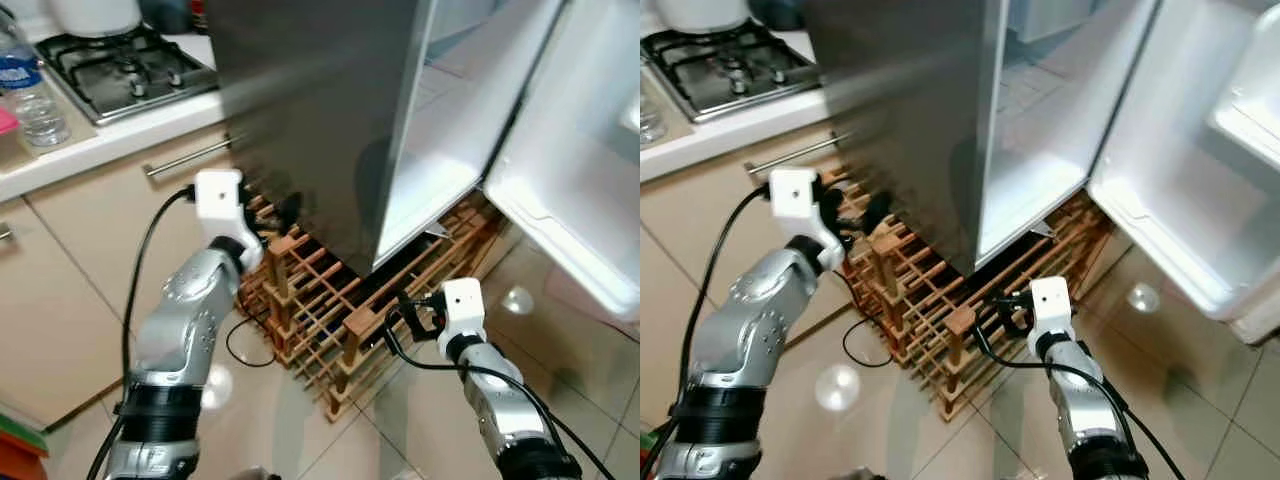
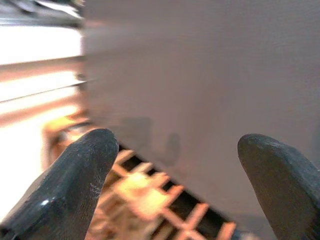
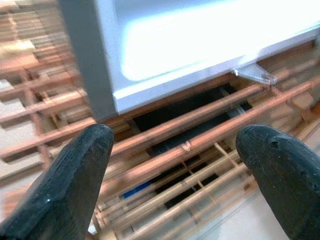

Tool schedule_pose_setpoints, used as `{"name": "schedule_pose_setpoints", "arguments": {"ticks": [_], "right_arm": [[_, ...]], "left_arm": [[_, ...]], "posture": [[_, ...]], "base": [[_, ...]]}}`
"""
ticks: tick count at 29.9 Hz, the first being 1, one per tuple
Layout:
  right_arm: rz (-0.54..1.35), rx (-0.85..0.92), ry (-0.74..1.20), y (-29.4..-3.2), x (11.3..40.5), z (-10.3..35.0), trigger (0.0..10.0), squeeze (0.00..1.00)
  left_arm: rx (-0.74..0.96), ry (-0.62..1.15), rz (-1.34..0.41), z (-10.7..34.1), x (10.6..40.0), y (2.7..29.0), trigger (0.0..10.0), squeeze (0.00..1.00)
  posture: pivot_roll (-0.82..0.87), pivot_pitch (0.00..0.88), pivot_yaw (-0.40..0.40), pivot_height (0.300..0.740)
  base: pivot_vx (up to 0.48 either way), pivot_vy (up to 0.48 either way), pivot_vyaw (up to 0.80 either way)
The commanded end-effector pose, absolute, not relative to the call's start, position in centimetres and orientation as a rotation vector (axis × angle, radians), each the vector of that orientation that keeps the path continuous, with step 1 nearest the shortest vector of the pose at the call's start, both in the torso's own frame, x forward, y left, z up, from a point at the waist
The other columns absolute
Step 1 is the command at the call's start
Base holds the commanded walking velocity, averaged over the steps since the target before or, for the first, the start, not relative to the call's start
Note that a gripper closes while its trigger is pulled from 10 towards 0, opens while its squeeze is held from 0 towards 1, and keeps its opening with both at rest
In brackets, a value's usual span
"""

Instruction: Restocking fridge

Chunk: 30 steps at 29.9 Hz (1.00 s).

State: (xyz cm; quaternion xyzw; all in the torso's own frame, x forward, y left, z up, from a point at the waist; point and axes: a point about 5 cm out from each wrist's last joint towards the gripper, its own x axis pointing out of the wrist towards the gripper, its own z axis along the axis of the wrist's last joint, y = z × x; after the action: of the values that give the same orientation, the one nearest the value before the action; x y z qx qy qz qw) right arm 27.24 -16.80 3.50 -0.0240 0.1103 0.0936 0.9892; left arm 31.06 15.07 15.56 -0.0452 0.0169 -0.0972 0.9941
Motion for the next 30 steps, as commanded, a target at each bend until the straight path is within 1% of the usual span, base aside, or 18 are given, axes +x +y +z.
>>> {"name": "schedule_pose_setpoints", "arguments": {"ticks": [1,3,5,6,8,13,16,21,24,30], "right_arm": [[0.148,-0.040,0.195,-17.3,27.2,4.1,10.0,0.00],[-0.002,-0.038,0.098,-18.7,27.4,5.8,10.0,0.00],[-0.087,-0.046,0.011,-19.5,27.1,7.6,10.0,0.00],[-0.087,-0.046,0.011,-19.5,27.1,7.6,10.0,0.00],[-0.091,-0.086,-0.049,-19.7,26.3,9.1,10.0,0.00],[-0.077,-0.118,-0.091,-19.5,25.1,10.2,10.0,0.00],[-0.076,-0.102,-0.082,-19.2,25.1,10.3,10.0,0.00],[-0.074,-0.076,-0.035,-19.0,25.9,9.9,10.0,0.00],[-0.052,-0.085,-0.038,-18.7,26.3,10.2,10.0,0.00],[-0.022,-0.048,-0.005,-18.0,27.2,10.0,10.0,0.00]], "left_arm": [[-0.037,-0.013,-0.189,16.1,30.8,14.8,10.0,0.00],[0.015,-0.011,-0.154,15.0,30.3,15.7,10.0,0.00],[0.062,-0.016,-0.125,14.1,29.7,16.4,10.0,0.00],[0.062,-0.016,-0.125,14.1,29.7,16.4,10.0,0.00],[0.097,-0.041,-0.104,13.6,29.0,17.1,10.0,0.00],[0.059,-0.044,-0.138,13.2,27.6,16.9,10.0,0.00],[0.042,-0.038,-0.132,13.0,27.3,16.8,10.0,0.00],[0.030,-0.049,-0.138,13.1,27.7,15.9,10.0,0.00],[0.016,-0.054,-0.144,13.1,27.7,15.6,10.0,0.00],[0.015,-0.059,-0.151,13.1,27.7,15.1,10.0,0.00]], "posture": [[0.01,0.000,-0.009,0.740],[0.00,0.000,-0.005,0.740],[0.00,0.000,-0.001,0.740],[0.00,0.000,-0.001,0.740],[0.00,0.000,0.000,0.740],[-0.01,0.000,-0.005,0.740],[-0.01,0.000,-0.008,0.740],[0.00,0.000,-0.015,0.740],[0.00,0.000,-0.017,0.740],[0.01,0.000,-0.020,0.740]], "base": [[0.000,0.000,0.00],[0.000,0.000,0.00],[0.000,0.000,0.00],[0.000,0.000,0.00],[0.000,0.000,0.00],[0.000,0.000,0.00],[0.000,0.000,0.00],[0.000,0.000,0.63],[0.000,0.458,0.62],[0.000,0.454,0.59]]}}
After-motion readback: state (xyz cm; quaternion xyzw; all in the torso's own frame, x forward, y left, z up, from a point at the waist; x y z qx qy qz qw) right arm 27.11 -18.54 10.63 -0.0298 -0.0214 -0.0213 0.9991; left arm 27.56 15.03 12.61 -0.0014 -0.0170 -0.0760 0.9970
